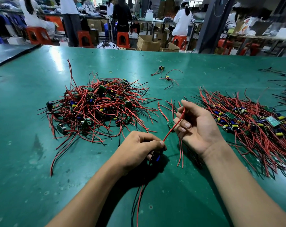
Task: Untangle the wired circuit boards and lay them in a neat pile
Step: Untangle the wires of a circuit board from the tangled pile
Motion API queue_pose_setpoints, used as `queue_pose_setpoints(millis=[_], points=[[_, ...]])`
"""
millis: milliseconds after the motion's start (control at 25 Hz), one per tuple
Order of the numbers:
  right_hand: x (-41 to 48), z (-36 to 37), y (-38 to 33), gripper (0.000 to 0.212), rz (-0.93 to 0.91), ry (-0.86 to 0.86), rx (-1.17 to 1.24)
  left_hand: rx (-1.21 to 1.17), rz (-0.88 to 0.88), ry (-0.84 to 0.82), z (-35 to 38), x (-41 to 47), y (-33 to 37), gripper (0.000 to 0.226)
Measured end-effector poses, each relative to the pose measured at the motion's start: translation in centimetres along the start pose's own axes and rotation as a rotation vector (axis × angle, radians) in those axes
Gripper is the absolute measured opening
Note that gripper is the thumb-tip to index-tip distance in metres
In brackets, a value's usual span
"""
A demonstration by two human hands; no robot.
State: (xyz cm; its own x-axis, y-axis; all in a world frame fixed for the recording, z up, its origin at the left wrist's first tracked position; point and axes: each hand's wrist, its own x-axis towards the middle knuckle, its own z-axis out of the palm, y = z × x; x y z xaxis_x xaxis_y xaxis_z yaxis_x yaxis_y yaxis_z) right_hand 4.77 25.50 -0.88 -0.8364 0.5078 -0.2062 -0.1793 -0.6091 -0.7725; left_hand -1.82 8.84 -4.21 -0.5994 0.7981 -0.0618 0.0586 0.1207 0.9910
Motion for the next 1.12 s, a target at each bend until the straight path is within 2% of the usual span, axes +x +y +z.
queue_pose_setpoints(millis=[120, 280, 360, 440, 680, 920, 1120], points=[[0.3, -0.2, 0.4, 0.031, -0.054, -0.016, -0.135, -0.030, -0.010, 0.020, 0.1, 0.2, -0.1, 0.019], [0.4, -0.6, 1.6, 0.056, -0.073, -0.080, -0.527, -0.271, -0.056, 0.086, -0.1, 0.4, -0.4, 0.018], [0.2, -0.6, 2.5, 0.053, -0.016, -0.209, -0.657, -0.379, -0.070, 0.094, -0.3, 0.6, -0.4, 0.016], [0.1, -0.5, 3.1, 0.042, 0.011, -0.264, -0.721, -0.447, -0.078, 0.086, -0.4, 0.7, -0.4, 0.014], [0.1, -0.3, 3.1, 0.015, -0.066, -0.161, -0.677, -0.262, -0.039, 0.024, -0.4, 0.4, -0.6, 0.020], [0.5, -0.3, 2.9, 0.017, -0.099, -0.010, -0.492, -0.001, 0.017, -0.056, -0.4, 0.2, -0.4, 0.016], [0.8, 0.0, 2.7, 0.021, -0.058, 0.045, -0.313, 0.021, 0.020, -0.055, -0.4, 0.2, -0.3, 0.015]])
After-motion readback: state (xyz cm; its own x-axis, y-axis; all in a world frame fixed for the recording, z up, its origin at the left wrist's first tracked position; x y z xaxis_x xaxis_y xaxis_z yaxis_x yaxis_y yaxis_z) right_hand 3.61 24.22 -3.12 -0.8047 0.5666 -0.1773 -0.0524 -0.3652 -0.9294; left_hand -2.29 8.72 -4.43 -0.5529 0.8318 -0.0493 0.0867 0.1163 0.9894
